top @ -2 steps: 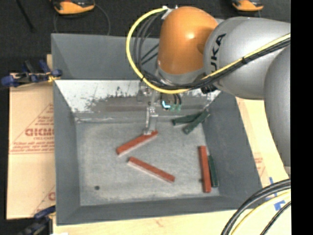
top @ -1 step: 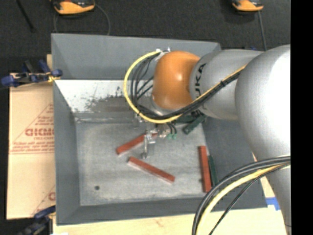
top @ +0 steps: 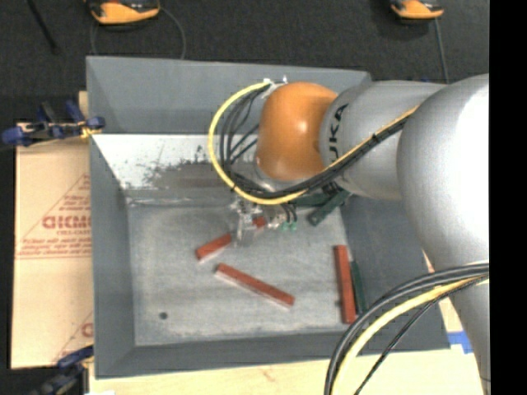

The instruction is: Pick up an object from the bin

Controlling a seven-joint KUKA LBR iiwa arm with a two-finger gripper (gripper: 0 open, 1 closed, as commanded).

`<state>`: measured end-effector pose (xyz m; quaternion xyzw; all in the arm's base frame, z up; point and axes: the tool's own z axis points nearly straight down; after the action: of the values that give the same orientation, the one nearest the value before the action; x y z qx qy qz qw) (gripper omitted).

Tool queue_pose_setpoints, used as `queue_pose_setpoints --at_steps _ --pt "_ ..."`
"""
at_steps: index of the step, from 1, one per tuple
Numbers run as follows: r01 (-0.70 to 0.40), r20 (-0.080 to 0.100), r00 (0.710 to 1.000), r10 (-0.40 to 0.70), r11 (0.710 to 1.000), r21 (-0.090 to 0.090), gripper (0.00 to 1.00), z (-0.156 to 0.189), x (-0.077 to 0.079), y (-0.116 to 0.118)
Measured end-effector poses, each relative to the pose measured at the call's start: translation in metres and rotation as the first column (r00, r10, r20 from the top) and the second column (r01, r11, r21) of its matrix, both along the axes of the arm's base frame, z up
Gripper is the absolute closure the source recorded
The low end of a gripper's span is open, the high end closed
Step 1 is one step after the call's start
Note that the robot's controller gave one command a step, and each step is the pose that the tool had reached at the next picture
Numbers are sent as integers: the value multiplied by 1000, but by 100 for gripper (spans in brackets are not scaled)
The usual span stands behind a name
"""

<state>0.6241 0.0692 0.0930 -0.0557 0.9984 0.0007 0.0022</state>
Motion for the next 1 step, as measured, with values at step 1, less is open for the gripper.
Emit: queue_pose_setpoints --at_steps 1 --pt "1 0 1000 -1 1000 1 0 0 0 0"
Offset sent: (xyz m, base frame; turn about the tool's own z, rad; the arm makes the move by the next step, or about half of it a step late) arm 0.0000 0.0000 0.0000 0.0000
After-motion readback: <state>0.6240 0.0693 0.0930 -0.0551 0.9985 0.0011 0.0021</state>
